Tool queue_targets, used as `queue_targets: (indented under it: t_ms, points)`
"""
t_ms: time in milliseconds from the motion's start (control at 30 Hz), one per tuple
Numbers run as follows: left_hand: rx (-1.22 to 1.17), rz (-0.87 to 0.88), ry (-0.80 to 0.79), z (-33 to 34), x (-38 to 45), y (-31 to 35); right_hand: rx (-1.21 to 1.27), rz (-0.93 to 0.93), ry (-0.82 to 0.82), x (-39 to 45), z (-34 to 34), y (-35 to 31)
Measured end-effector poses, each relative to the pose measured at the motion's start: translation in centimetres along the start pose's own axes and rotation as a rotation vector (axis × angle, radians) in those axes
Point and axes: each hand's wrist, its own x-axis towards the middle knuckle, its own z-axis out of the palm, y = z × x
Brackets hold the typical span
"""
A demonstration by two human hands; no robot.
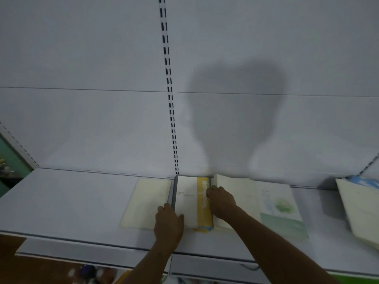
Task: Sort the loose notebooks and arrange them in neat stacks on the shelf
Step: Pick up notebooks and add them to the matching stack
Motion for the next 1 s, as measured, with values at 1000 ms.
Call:
queue_targets:
  t_ms: [1000]
  points:
    - [-0.391, 0.320, -0.578, 14.7, -14.1, 33.6, 0.155, 1.067, 0.310, -23.9, -7.6, 36.8]
